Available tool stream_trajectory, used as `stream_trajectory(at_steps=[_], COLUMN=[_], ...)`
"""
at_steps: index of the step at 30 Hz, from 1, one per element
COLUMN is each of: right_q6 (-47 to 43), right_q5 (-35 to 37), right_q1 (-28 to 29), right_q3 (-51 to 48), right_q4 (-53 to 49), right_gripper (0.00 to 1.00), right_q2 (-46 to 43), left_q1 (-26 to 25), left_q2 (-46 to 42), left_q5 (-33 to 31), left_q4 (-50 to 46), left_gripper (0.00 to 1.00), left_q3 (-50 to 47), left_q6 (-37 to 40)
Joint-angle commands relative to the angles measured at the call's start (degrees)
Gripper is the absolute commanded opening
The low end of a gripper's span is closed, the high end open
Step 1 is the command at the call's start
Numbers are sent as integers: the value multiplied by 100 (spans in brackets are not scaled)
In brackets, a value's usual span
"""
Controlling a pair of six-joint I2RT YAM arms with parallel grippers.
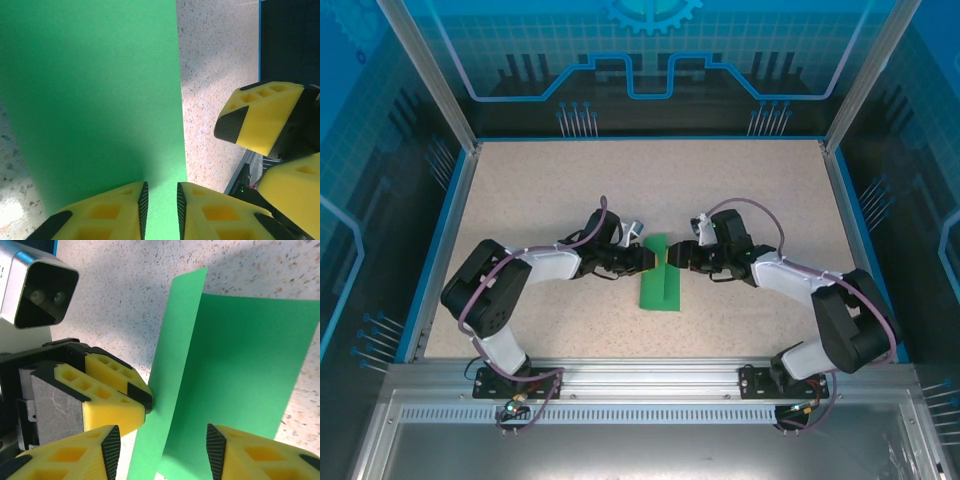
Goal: Fold a paper plane with a square sheet of paper (fold left side to right side)
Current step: First fold in half a square sheet of paper at the center of the table.
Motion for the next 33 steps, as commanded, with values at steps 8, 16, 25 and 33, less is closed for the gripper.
stream_trajectory(at_steps=[8,16,25,33], right_q6=[398,101,-365,-439], right_q5=[-437,-130,779,908], right_q1=[277,268,155,160], right_q3=[239,369,550,604], right_q4=[391,-151,-1345,-1445], right_gripper=[34,0,1,4], right_q2=[762,762,768,879], left_q1=[-51,-51,-61,-290], left_q2=[56,-232,-429,249], left_q5=[-78,-346,-1293,-1280], left_q4=[1,-479,-1596,-1585], left_gripper=[23,32,54,55], left_q3=[171,197,304,639], left_q6=[20,256,596,495])
